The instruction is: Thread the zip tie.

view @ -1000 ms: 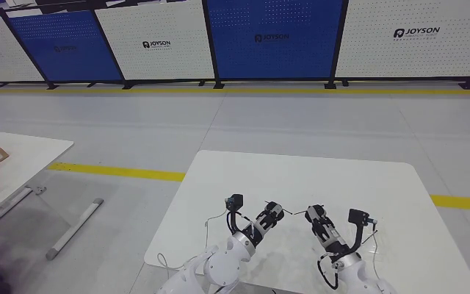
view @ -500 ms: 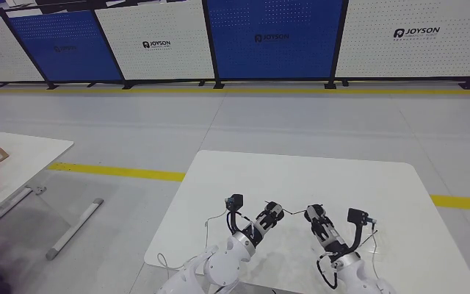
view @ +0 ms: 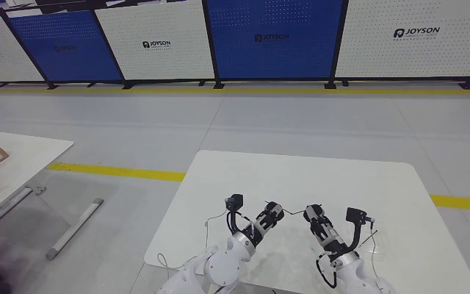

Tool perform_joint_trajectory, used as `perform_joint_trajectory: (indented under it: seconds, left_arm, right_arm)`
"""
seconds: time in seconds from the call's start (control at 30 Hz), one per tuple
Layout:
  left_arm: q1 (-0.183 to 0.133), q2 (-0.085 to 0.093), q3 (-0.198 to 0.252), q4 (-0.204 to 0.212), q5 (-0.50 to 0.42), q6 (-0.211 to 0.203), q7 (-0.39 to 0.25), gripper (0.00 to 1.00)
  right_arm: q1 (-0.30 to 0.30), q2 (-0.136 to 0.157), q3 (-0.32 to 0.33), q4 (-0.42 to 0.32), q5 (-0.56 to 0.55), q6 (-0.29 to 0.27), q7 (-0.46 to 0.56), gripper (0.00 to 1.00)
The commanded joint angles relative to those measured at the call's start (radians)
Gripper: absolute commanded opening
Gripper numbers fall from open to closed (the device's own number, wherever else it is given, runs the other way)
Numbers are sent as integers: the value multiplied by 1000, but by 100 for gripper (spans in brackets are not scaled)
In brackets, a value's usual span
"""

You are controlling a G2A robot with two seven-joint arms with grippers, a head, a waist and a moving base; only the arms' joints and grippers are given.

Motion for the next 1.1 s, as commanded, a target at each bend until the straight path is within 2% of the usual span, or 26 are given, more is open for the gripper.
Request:
perform_joint_trajectory:
  seconds: [0.0,0.83,1.07]
  left_arm:
    - [0,0,0,0,0,0,0,0]
    - [0,0,0,0,0,0,0,0]
    - [3,-6,-3,5,-2,-18,2,0]
  right_arm:
    - [3,-1,-1,3,6,-3,9,0]
    - [6,-4,4,14,16,-10,7,0]
    - [11,-8,-2,16,9,6,10,0]
